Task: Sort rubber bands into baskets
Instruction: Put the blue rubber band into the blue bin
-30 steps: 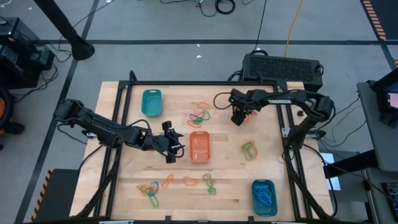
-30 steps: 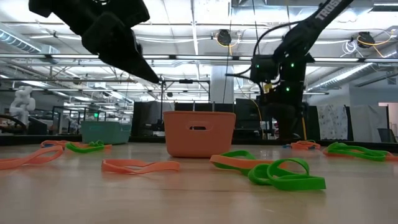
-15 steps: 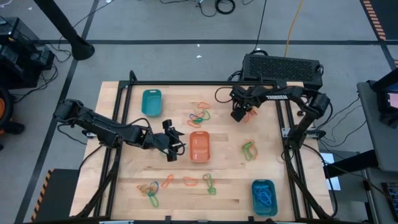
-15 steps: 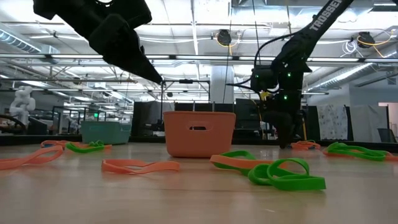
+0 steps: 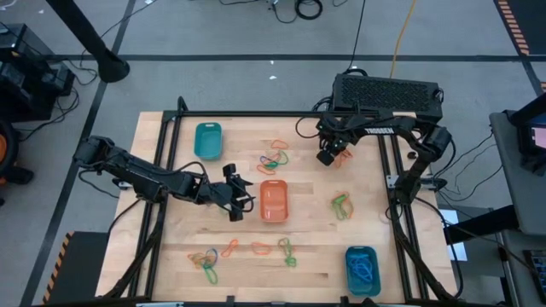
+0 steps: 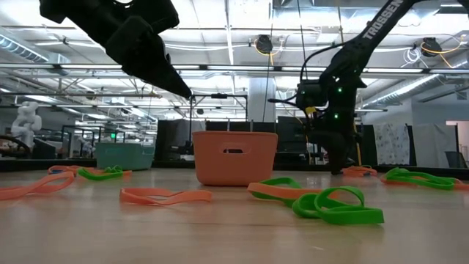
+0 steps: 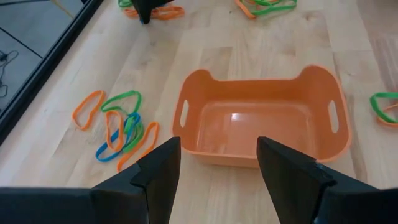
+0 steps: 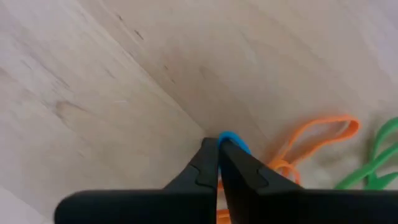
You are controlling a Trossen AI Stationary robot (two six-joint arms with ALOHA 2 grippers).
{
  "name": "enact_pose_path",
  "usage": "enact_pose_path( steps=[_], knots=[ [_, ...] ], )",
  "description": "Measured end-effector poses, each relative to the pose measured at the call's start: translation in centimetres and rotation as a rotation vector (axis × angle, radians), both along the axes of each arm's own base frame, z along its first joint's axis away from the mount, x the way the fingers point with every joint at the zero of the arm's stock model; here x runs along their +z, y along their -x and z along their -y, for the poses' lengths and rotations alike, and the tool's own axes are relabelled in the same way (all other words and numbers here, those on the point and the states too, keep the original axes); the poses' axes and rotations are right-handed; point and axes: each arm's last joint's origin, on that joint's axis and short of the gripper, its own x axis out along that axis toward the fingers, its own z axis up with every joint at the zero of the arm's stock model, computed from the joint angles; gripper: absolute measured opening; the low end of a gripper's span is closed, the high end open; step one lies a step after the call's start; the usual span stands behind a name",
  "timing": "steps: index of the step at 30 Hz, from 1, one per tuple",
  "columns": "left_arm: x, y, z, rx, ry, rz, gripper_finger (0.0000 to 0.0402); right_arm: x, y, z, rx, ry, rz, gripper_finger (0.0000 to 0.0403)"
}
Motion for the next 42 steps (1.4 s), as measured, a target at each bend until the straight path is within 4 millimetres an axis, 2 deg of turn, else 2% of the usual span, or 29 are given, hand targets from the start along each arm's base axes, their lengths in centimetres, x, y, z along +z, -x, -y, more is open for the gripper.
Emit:
enact_pose_path(
  steps=[4,11,19,24,29,35,42],
  knots=[
    [0.0,0.0,0.1,-0.014,0.033,0.0,0.0219,1.7,0.4,-0.8,0.016,0.03,0.013,0.0003],
    [0.0,0.1,0.6,-0.057,0.028,-0.005,0.0219,7.0,1.0,-3.8,0.073,0.037,0.193,0.0001],
    [0.0,0.1,0.6,-0.06,0.03,-0.006,0.0219,12.6,2.0,-9.0,0.179,-0.051,0.516,0.0001],
    [0.0,0.1,0.7,-0.061,0.03,-0.008,0.0219,14.7,2.4,-13.1,0.253,-0.26,0.675,0.0001],
    [0.0,0.2,0.8,-0.069,0.028,-0.014,0.0219,15.2,2.3,-18.2,0.264,-0.436,0.662,0.0],
    [-0.2,0.3,0.8,-0.069,0.027,-0.037,0.0219,14.2,2.1,-24.4,0.208,-0.609,0.538,0.0],
    [-0.9,2.2,0.3,0.097,0.094,-0.303,0.0219,11.7,3.1,-31.2,0.114,-0.722,0.293,0.0]
  ],
)
